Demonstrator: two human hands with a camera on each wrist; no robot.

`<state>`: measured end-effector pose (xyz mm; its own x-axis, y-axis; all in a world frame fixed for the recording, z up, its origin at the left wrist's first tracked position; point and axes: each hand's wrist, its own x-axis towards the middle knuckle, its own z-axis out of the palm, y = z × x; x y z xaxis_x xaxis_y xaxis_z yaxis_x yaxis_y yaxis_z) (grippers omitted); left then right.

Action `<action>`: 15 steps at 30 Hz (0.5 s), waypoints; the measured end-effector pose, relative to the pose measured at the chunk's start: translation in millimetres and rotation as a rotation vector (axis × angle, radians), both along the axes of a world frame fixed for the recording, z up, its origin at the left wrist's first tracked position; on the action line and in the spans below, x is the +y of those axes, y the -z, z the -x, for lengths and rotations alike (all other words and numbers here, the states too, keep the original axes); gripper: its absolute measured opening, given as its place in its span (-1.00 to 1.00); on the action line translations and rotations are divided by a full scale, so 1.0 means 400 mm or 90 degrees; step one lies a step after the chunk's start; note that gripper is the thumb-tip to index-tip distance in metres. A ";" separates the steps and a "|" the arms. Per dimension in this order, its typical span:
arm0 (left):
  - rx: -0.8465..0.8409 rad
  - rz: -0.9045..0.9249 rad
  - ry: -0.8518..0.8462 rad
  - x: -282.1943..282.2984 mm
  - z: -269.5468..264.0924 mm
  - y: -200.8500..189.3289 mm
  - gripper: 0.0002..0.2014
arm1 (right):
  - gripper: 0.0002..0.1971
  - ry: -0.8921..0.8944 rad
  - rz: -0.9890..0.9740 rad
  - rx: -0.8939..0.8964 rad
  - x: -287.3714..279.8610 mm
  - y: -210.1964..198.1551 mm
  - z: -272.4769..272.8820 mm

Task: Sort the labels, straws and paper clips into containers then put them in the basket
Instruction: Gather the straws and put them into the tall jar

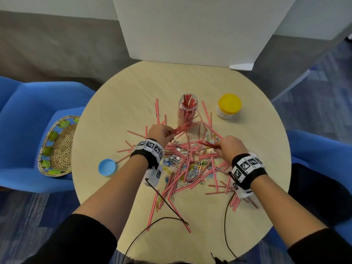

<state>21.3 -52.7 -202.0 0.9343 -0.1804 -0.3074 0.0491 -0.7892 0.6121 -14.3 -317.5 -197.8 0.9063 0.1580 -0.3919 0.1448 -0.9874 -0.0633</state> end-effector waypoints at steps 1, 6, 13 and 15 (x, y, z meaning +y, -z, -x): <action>0.021 0.016 0.011 0.001 0.008 -0.007 -0.78 | -0.76 0.020 -0.048 -0.028 -0.004 -0.023 0.003; 0.081 -0.016 0.047 0.012 0.053 -0.009 -0.75 | -0.83 0.211 -0.395 -0.170 -0.021 -0.132 0.024; 0.164 0.059 0.015 0.040 0.121 0.002 -0.86 | -0.87 0.529 -0.790 0.043 -0.001 -0.101 0.037; 0.206 0.106 -0.025 0.047 0.132 0.003 -0.81 | -0.85 0.609 -0.890 0.153 0.016 -0.080 0.044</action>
<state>-31.6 -33.8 -203.1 0.8002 -0.2197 -0.5580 0.2895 -0.6734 0.6802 -32.0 -311.2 -165.7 0.8204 -0.0501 -0.5696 -0.5622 0.1111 -0.8195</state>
